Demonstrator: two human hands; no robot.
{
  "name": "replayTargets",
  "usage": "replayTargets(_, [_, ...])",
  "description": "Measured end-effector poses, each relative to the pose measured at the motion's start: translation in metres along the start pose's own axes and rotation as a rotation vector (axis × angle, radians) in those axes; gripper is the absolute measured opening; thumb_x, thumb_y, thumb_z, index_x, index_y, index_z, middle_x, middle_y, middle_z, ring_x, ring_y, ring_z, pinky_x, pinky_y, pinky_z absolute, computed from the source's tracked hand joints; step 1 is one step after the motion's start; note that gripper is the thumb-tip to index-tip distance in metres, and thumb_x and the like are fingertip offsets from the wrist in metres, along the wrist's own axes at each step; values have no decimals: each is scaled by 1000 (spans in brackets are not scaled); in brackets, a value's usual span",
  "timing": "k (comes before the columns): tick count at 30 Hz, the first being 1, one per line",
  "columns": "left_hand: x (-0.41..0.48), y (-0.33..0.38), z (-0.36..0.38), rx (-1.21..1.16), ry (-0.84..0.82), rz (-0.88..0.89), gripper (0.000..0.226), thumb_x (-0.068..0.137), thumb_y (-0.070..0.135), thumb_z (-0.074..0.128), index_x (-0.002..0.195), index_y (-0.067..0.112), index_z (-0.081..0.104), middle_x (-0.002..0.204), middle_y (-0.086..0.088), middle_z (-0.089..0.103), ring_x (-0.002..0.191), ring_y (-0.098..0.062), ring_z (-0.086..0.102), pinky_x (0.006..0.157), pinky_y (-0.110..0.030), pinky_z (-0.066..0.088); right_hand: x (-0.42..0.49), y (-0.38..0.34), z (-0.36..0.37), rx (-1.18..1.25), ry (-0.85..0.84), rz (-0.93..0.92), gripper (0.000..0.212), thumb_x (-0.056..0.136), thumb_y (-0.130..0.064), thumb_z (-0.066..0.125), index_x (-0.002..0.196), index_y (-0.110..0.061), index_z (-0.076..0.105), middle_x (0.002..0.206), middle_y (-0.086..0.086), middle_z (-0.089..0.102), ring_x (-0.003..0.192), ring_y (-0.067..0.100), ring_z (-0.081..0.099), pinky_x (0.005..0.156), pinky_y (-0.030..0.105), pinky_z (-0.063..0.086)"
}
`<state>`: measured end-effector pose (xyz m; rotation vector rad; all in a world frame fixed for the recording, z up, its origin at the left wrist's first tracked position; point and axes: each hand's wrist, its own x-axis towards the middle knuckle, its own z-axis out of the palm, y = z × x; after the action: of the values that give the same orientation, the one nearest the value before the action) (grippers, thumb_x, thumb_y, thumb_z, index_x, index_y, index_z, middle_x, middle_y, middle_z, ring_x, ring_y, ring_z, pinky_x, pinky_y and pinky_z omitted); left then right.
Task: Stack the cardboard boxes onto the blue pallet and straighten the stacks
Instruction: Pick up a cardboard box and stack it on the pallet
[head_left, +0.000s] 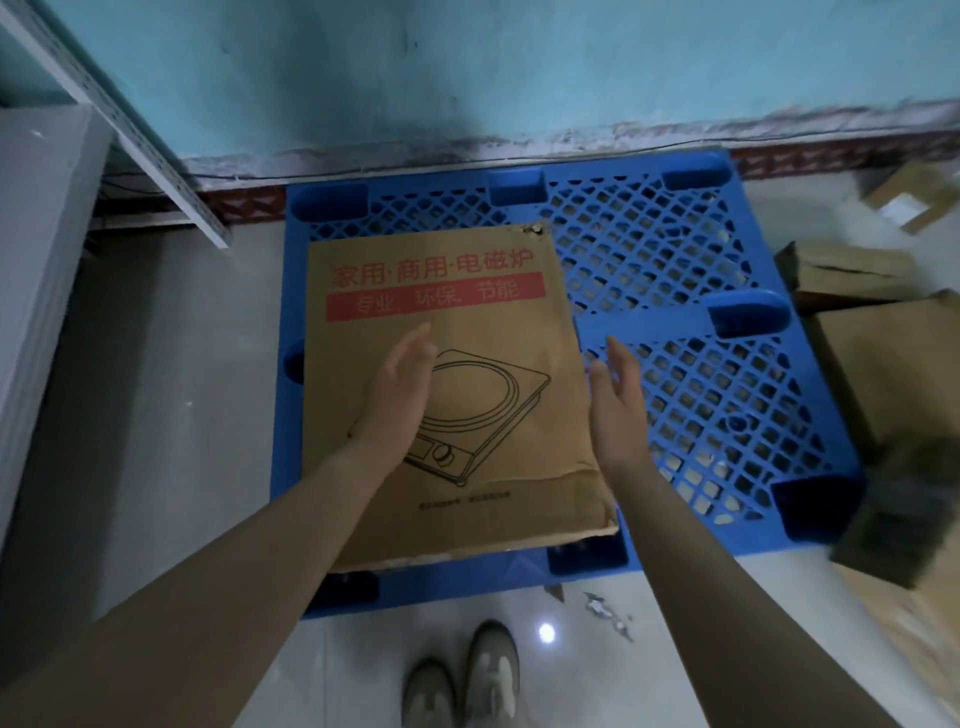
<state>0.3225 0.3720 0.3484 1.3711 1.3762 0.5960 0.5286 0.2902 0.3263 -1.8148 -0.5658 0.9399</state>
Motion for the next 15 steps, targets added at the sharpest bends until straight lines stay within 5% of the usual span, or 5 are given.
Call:
replayTargets(2, [-5,37,18,-65,-28,60,51,91,61,42,134,36,50,129,26,53,115,15,47,91,-8,35,-11,-15,-15,70,7,-25,43,103,-34,42,145,-27,41,133,-19,50,111,-13,50,92,12,43])
replayTargets(5, [-12,80,48,-84,-90,117,42,90,57,49,124,34,61,118,25,62,106,21,51,76,6,36,-21,-32,-47,120,40,-57,33,102,-39,43,134,-33,49,137,-8,52,125,10,52,105,34,42])
replayTargets(10, [-30,128,124,-130,-173,123,31,87,51,45,106,38,66,112,26,62,108,12,54,85,-10,39,-23,-49,-133,185,165,-21,25,98,-47,45,120,-42,56,135,-5,56,121,15,56,96,33,46])
replayTargets(15, [-58,169,243,-86,-287,118,32,97,40,43,115,27,66,120,16,62,115,-1,55,97,-26,41,-22,-33,-272,236,283,30,18,99,-44,46,113,-44,57,130,-4,60,112,11,60,93,33,45])
